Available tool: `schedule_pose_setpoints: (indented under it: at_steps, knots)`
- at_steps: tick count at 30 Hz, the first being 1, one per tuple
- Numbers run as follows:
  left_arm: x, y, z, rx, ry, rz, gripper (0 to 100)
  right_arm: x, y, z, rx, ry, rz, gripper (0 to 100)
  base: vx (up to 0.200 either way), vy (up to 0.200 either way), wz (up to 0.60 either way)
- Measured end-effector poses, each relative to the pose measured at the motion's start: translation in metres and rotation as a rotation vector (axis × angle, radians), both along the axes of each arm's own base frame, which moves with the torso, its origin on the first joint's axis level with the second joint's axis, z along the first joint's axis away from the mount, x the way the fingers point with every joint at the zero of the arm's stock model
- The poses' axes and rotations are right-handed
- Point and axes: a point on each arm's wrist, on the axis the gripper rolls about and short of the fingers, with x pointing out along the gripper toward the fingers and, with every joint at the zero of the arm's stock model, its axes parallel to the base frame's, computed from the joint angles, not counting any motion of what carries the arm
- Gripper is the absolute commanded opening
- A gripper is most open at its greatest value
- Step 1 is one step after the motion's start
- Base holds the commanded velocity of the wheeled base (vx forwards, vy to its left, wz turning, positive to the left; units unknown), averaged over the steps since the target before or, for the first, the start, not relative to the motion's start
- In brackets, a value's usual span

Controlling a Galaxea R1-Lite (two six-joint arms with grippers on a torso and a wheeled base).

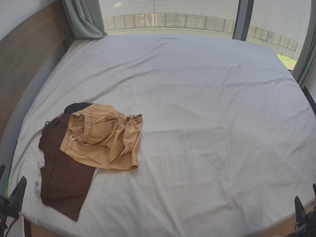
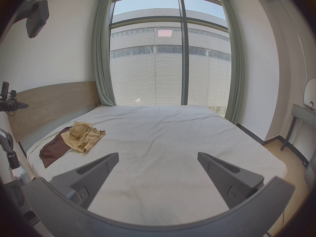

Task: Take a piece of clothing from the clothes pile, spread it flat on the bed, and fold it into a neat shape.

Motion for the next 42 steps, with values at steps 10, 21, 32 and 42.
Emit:
schedule_pose_setpoints:
  at_steps: [10,21,32,42]
  knots:
    - [0.031,-0.005,0.006,-0.02,0.057,-0.055,100,0.0,0.0,0.0,-0.001,0.0,0.0,100,0.0,0.0,0.0]
    - [0.068,-0.014,0.01,-0.121,0.137,-0.132,100,0.0,0.0,0.0,-0.001,0.0,0.0,100,0.0,0.0,0.0]
    - [0.112,-0.02,0.014,-0.162,0.181,-0.163,100,0.0,0.0,0.0,-0.002,0.0,0.0,100,0.0,0.0,0.0]
    - [0.158,-0.007,0.012,-0.195,0.238,-0.255,100,0.0,0.0,0.0,-0.002,0.0,0.001,100,0.0,0.0,0.0]
